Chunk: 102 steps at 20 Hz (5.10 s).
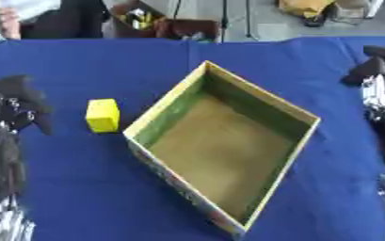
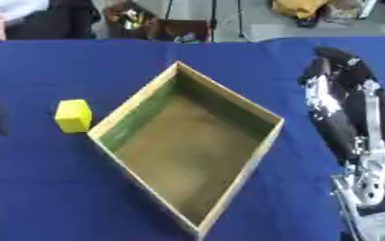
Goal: Pick up objects on the table and place them in the box.
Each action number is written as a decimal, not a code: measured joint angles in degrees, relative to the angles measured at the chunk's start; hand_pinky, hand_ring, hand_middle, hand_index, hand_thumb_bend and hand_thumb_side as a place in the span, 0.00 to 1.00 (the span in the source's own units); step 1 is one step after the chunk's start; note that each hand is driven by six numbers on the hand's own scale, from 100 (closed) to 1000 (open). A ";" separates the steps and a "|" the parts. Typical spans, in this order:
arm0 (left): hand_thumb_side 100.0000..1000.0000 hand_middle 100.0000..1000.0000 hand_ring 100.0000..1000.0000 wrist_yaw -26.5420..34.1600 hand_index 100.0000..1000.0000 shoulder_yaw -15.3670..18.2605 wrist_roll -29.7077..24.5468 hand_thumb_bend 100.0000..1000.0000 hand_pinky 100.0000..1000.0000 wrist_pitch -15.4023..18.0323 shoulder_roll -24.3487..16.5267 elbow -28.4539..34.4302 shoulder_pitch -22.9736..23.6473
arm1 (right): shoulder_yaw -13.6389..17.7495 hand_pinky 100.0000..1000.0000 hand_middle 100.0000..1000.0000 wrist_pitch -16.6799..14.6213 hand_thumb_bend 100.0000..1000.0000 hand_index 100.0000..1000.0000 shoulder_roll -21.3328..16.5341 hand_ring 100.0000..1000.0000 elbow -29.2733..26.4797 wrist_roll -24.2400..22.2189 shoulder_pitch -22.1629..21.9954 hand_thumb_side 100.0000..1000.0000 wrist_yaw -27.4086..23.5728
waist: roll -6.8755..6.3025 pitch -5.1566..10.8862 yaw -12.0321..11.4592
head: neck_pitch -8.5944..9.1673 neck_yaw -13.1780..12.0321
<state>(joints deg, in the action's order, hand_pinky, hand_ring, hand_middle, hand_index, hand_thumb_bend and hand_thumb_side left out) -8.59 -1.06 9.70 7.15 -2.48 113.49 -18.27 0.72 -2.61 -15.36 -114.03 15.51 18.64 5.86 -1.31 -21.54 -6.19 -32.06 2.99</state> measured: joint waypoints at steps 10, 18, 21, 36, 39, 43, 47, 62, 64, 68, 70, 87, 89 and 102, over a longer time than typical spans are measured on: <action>0.91 0.46 0.41 0.00 0.71 -0.01 -0.04 0.00 0.20 -0.03 0.01 0.00 0.03 | 0.00 0.61 0.48 0.00 0.00 0.73 0.01 0.51 0.00 0.00 -0.02 0.47 -0.01 | -0.03 0.00 0.15 | 0.00 -0.01; 0.82 0.58 0.46 -0.43 0.82 0.67 1.78 0.00 0.26 1.01 -6.66 0.00 -2.36 | 0.02 0.61 0.47 0.00 0.00 0.73 0.00 0.51 0.00 0.00 -0.54 0.47 -0.01 | -0.42 0.28 -0.06 | -0.06 0.26; 0.74 0.61 0.49 -0.91 0.83 1.41 2.09 0.00 0.29 0.98 -11.37 0.00 -3.99 | 0.02 0.61 0.47 0.00 0.00 0.73 -0.02 0.51 0.00 0.00 -0.66 0.47 -0.01 | -0.51 0.30 0.06 | -0.07 0.28; 0.65 0.87 0.74 -13.33 1.00 1.35 -18.03 0.00 0.53 0.62 -34.37 -11.41 -14.42 | 0.33 0.66 0.52 -0.23 0.00 0.73 -0.57 0.58 0.00 0.21 -1.50 0.48 0.09 | -1.64 0.33 1.96 | -1.29 0.01; 0.72 0.90 0.78 -16.25 1.00 0.56 -25.69 0.00 0.59 3.88 -36.69 -16.23 -16.84 | 0.32 0.66 0.52 -0.18 0.00 0.73 -0.60 0.58 0.00 0.15 -1.51 0.48 0.09 | -1.78 0.41 2.39 | -2.63 -0.56; 0.83 0.90 0.80 -21.95 1.00 -0.12 -33.39 0.00 0.64 7.58 -38.74 -22.52 -19.83 | 0.32 0.66 0.52 -0.15 0.00 0.73 -0.64 0.58 0.00 0.09 -1.54 0.47 0.09 | -1.87 0.97 3.01 | -3.40 -1.36; 0.95 0.90 0.83 -28.52 1.00 -1.15 -39.28 0.00 0.67 10.59 -40.11 -27.50 -23.17 | 0.30 0.66 0.52 -0.14 0.00 0.73 -0.93 0.58 0.00 -0.06 -1.67 0.47 0.09 | -2.10 1.01 3.24 | -3.28 -1.96; 1.00 1.00 0.89 -42.73 1.00 -5.96 -48.61 0.42 0.78 17.33 -38.54 -40.48 -34.29 | -0.40 0.66 0.52 -0.24 0.00 0.73 -1.24 0.58 0.00 -0.92 -2.05 0.47 0.81 | -2.54 -0.37 4.90 | -0.92 -2.86; 1.00 1.00 0.89 -44.68 1.00 -6.39 -48.31 0.45 0.79 17.63 -37.66 -41.61 -35.11 | -0.41 0.66 0.52 -0.23 0.00 0.73 -1.24 0.58 0.00 -1.05 -2.05 0.47 1.05 | -2.69 -0.68 5.16 | -0.61 -2.89; 1.00 1.00 0.89 -47.33 1.00 -6.94 -47.73 0.50 0.79 18.22 -36.21 -44.00 -35.90 | -0.43 0.66 0.52 -0.16 0.00 0.73 -1.25 0.58 0.00 -1.16 -2.05 0.47 1.39 | -2.87 -1.20 5.51 | -0.49 -3.08; 1.00 1.00 0.90 -48.12 1.00 -7.19 -47.66 0.67 0.80 18.30 -35.63 -45.22 -36.32 | -0.50 0.66 0.52 -0.14 0.00 0.73 -1.25 0.58 0.00 -1.20 -2.04 0.47 1.56 | -2.89 -1.43 5.54 | -0.38 -3.20; 1.00 0.85 0.76 -51.42 1.00 -7.58 -48.47 0.67 0.65 17.50 -32.32 -52.77 -38.16 | -0.76 0.66 0.51 0.34 0.00 0.73 -1.25 0.58 0.00 -1.69 -2.01 0.47 2.23 | -3.16 -2.80 6.55 | 0.58 -4.17; 1.00 0.78 0.70 -51.49 1.00 -7.69 -48.92 0.66 0.60 17.05 -32.08 -53.10 -38.16 | -0.76 0.67 0.51 0.34 0.00 0.73 -1.25 0.58 0.00 -1.70 -2.01 0.47 2.32 | -3.18 -2.92 6.59 | 0.71 -4.31; 0.95 0.61 0.49 -50.98 0.98 -7.90 -50.04 0.37 0.40 15.93 -31.59 -53.64 -38.08 | -0.75 0.67 0.51 0.57 0.00 0.73 -1.06 0.58 0.00 -1.91 -2.00 0.48 2.58 | -3.16 -2.94 6.56 | 0.98 -4.41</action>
<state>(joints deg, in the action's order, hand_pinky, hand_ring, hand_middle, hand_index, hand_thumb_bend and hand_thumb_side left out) -59.57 -8.96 -40.35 23.08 -34.07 59.85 -56.35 -0.03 -2.04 -16.42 -114.03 13.61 16.64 8.44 -4.47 -24.48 0.37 -31.09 -1.42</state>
